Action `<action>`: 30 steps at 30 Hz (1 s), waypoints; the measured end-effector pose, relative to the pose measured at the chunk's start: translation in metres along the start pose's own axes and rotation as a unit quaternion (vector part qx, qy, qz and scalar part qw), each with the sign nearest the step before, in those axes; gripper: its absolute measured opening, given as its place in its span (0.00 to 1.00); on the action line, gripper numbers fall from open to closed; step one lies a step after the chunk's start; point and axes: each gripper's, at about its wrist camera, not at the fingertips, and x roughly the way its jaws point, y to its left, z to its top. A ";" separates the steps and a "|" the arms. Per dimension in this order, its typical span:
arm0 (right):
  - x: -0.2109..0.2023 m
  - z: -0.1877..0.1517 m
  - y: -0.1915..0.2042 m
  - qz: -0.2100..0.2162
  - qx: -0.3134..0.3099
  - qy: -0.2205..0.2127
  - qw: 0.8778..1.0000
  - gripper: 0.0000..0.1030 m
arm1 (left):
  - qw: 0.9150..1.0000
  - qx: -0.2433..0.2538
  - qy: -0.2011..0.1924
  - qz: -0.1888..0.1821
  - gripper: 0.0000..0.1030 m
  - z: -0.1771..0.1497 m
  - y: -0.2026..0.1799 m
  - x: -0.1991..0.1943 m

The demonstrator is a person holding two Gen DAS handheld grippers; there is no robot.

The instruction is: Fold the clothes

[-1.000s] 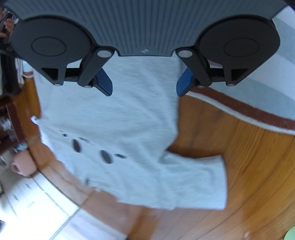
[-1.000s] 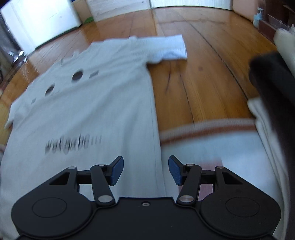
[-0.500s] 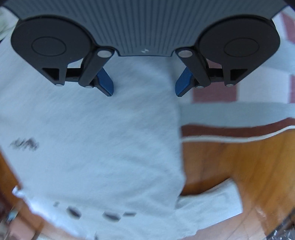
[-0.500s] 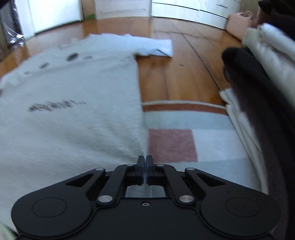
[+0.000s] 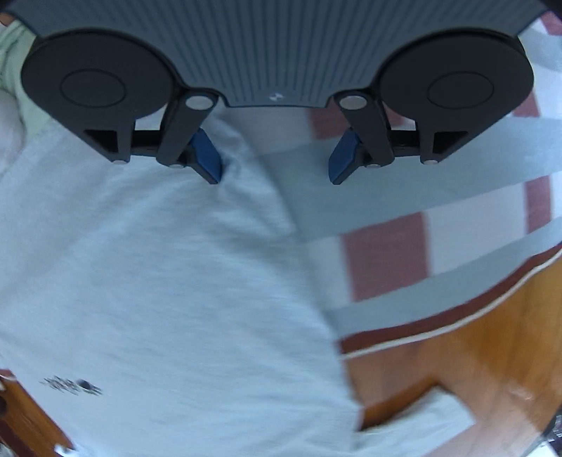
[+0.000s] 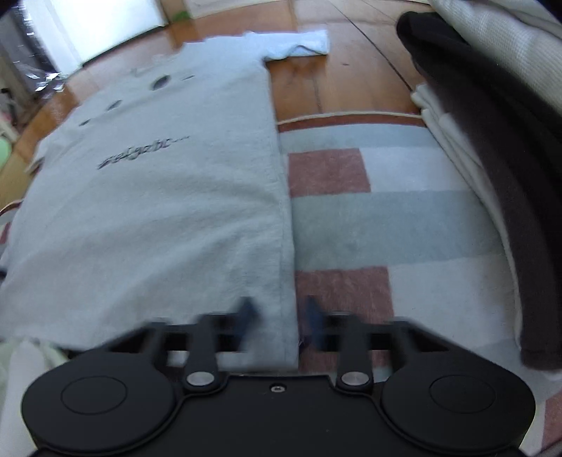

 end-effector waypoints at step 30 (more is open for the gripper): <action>-0.006 0.000 -0.003 -0.010 0.047 -0.004 0.999 0.10 | 0.955 -0.015 -0.053 -0.291 0.05 0.041 -0.052 -0.013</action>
